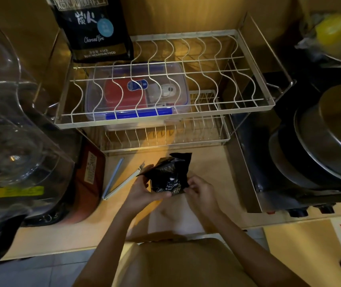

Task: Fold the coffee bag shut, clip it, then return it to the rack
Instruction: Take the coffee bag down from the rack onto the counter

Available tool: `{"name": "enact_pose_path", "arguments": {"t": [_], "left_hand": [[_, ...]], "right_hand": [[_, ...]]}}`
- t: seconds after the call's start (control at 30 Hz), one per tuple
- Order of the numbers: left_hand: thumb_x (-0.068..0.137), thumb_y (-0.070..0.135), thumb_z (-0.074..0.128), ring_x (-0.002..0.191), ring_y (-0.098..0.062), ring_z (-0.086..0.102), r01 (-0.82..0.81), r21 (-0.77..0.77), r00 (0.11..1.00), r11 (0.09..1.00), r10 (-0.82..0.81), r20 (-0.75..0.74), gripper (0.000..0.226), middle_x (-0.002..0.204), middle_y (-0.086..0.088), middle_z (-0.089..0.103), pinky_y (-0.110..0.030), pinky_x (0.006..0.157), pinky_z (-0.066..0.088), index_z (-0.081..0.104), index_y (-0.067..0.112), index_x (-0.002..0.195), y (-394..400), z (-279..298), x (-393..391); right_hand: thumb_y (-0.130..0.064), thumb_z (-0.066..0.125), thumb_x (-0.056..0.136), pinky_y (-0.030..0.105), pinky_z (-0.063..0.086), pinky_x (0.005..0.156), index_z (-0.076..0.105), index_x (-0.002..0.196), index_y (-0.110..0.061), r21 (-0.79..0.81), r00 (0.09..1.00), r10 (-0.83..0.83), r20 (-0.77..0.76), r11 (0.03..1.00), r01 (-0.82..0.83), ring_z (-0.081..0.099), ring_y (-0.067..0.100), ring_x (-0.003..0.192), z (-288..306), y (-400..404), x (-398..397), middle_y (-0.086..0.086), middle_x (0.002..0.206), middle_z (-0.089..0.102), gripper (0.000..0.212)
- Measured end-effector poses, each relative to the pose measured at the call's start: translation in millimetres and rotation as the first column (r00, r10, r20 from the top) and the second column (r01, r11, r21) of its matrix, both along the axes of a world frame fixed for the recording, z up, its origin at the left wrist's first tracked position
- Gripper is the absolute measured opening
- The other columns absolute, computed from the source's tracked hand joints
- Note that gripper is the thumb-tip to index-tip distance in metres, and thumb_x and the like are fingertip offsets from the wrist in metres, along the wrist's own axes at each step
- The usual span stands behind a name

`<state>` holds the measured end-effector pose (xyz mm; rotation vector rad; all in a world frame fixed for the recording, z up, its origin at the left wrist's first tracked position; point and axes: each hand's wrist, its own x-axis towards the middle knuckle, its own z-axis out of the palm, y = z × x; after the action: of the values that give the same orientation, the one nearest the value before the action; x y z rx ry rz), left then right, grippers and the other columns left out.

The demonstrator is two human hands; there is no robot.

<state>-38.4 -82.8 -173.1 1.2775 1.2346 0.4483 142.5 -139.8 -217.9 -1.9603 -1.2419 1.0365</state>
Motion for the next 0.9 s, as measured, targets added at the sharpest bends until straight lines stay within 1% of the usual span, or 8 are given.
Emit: {"name": "enact_pose_path", "arguments": {"t": [0.17,0.27,0.37,0.5,0.63,0.73,0.8,0.9], "left_hand": [[0.045,0.067,0.071,0.13,-0.002,0.031,0.063,0.253,0.997,0.965,-0.073,0.03,0.092,0.138,0.012,0.04,-0.021,0.102,0.029,0.037,0.043,0.127,19.5,71.0,1.3],[0.054,0.057,0.071,0.127,-0.003,0.037,0.373,0.441,0.925,0.816,-0.292,-0.243,0.078,0.134,0.011,0.048,-0.021,0.104,0.03,0.046,0.036,0.124,27.5,101.4,25.8],[0.071,0.029,0.072,0.113,-0.02,0.055,0.482,0.519,0.852,0.706,-0.238,-0.467,0.055,0.125,-0.001,0.06,-0.039,0.095,0.047,0.052,0.024,0.122,22.9,99.1,52.8],[0.081,0.017,0.062,0.092,-0.023,0.064,0.322,0.639,0.918,0.698,-0.065,-0.392,0.017,0.101,-0.005,0.071,-0.037,0.082,0.052,0.067,0.016,0.097,13.4,84.2,61.8],[0.082,0.019,0.061,0.083,-0.015,0.065,0.185,0.645,0.954,0.741,0.023,-0.3,0.012,0.091,-0.002,0.073,-0.024,0.075,0.05,0.07,0.016,0.089,2.4,77.4,59.5],[0.081,0.015,0.063,0.079,-0.003,0.06,0.006,0.59,0.977,0.807,0.121,-0.175,0.013,0.091,-0.002,0.073,-0.006,0.071,0.043,0.071,0.013,0.09,-4.5,81.5,56.4],[0.079,0.013,0.065,0.078,0.003,0.06,-0.069,0.55,0.984,0.832,0.149,-0.102,0.012,0.088,0.001,0.072,-0.01,0.072,0.047,0.072,0.013,0.09,-9.2,85.8,52.3],[0.077,0.012,0.066,0.079,0.002,0.063,-0.034,0.495,0.997,0.868,0.062,-0.041,0.013,0.082,0.007,0.07,-0.014,0.069,0.051,0.072,0.017,0.088,-13.6,89.4,43.5]], "right_hand": [[0.001,0.06,0.078,0.013,0.04,0.062,0.058,0.084,-0.006,0.022,0.999,0.036,0.029,0.999,-0.037,0.06,0.024,0.081,-4.0,-1.6,3.2,0.014,0.085,0.064,0.009],[0.003,0.058,0.076,0.008,0.037,0.059,0.059,0.085,-0.007,0.056,0.997,0.053,0.059,0.997,-0.057,0.059,0.021,0.076,-5.8,-0.9,2.5,0.009,0.084,0.063,0.014],[0.004,0.053,0.072,0.014,0.038,0.057,0.053,0.078,-0.02,0.059,0.997,0.037,0.075,0.997,-0.041,0.056,0.017,0.07,-7.2,-2.4,0.9,0.003,0.079,0.06,0.024],[0.002,0.055,0.065,0.03,0.036,0.056,0.037,0.066,-0.026,0.033,0.995,-0.041,0.087,0.999,0.038,0.047,0.019,0.062,-12.9,-4.7,-7.0,0.001,0.067,0.05,0.034],[-0.005,0.056,0.065,0.033,0.038,0.056,0.041,0.068,-0.018,-0.024,0.987,-0.061,0.148,0.998,0.065,0.046,0.02,0.062,-15.0,-3.8,-14.6,0.001,0.066,0.05,0.02],[-0.014,0.045,0.068,0.034,0.049,0.064,0.059,0.098,-0.015,0.016,0.976,-0.039,0.214,0.999,0.036,0.062,0.028,0.078,-25.0,-10.5,-19.2,0.008,0.086,0.069,0.033],[-0.02,0.036,0.07,0.034,0.052,0.071,0.056,0.117,-0.013,0.034,0.973,-0.037,0.227,0.999,0.03,0.064,0.029,0.085,-28.8,-14.9,-23.0,0.011,0.098,0.071,0.051],[-0.012,0.046,0.072,0.04,0.055,0.077,0.055,0.115,-0.013,-0.02,0.985,-0.021,0.173,0.999,0.025,0.063,0.028,0.09,-25.7,-11.6,-20.3,0.011,0.103,0.069,0.044]]}}
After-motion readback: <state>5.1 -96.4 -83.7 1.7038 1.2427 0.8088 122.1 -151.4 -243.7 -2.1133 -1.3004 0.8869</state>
